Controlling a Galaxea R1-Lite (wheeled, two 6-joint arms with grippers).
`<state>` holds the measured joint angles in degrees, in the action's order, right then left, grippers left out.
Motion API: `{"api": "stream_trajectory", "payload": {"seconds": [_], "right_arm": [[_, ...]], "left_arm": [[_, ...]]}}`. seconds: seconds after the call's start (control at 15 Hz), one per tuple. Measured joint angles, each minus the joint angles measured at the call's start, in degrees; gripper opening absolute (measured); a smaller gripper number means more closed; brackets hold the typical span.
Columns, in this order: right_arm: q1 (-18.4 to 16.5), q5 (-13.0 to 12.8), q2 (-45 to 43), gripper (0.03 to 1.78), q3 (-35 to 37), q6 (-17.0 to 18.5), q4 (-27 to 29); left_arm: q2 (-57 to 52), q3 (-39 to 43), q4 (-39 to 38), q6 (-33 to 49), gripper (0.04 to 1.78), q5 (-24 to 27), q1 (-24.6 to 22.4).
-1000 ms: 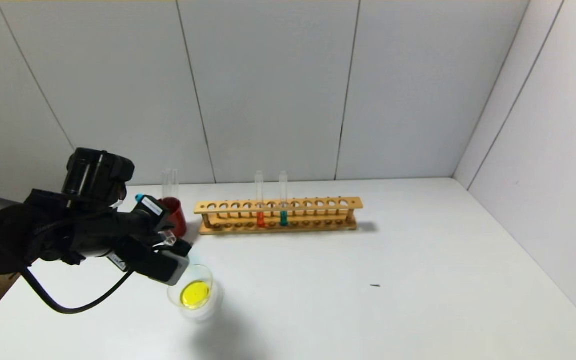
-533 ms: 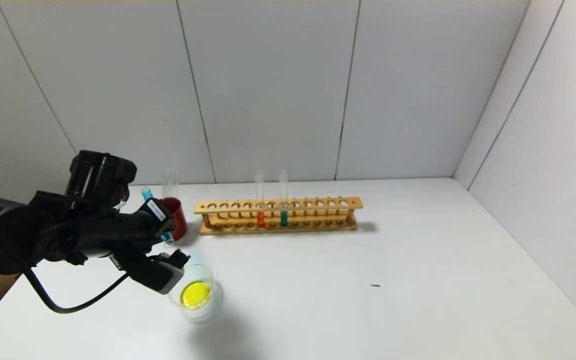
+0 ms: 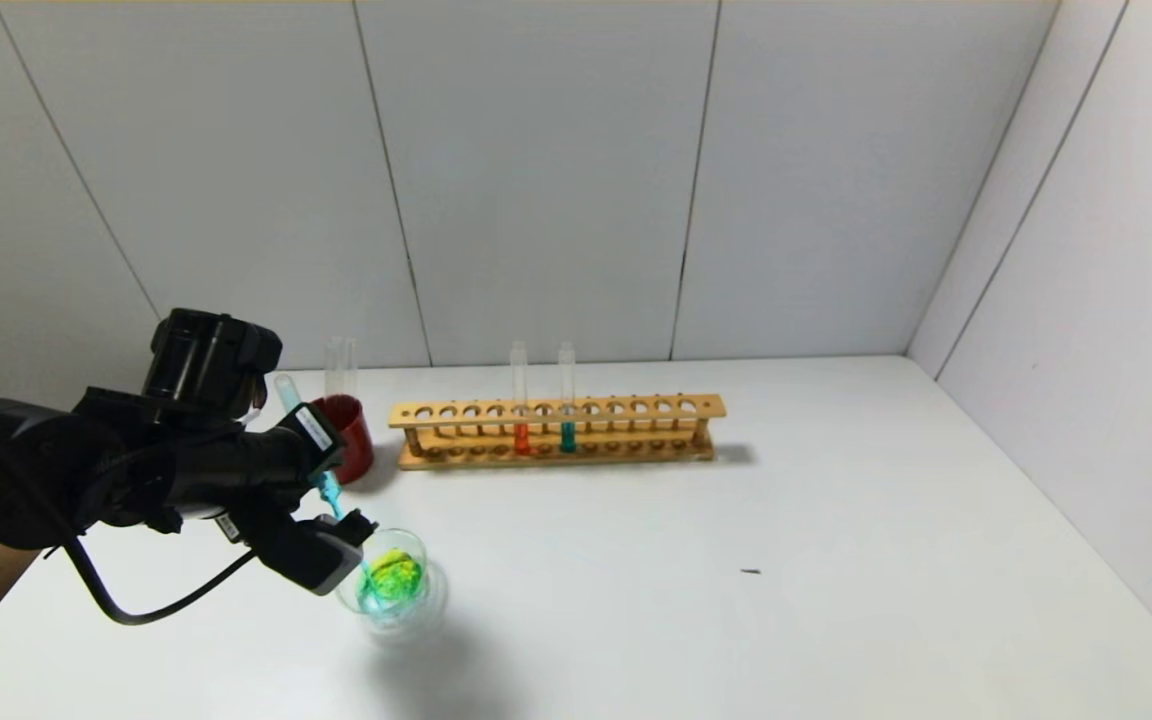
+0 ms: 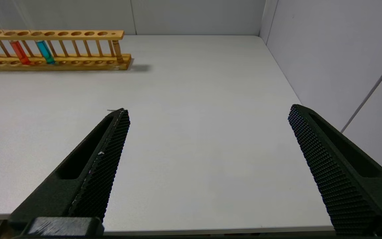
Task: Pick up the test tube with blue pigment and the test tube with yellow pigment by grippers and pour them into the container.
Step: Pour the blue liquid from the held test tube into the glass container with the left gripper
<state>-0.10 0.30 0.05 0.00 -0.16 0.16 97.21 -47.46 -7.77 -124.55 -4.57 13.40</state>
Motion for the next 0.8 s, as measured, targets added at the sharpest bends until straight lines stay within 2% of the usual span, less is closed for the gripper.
{"api": "stream_trajectory", "payload": {"seconds": [0.33,0.67,0.8], "right_arm": [[0.00,0.02,0.00,1.75,0.00,0.00,0.00],[0.00,0.00,0.00,1.75,0.00,0.00,0.00],[0.00,0.00,0.00,1.75,0.00,0.00,0.02]], "left_arm": [[0.85,0.41,-1.46,-0.06,0.31,-0.27,0.13],[0.72,4.68,-11.65,-2.55,0.31,-1.51,1.10],[0.56,5.27,-12.32,-2.88,0.31,-1.57,1.16]]}}
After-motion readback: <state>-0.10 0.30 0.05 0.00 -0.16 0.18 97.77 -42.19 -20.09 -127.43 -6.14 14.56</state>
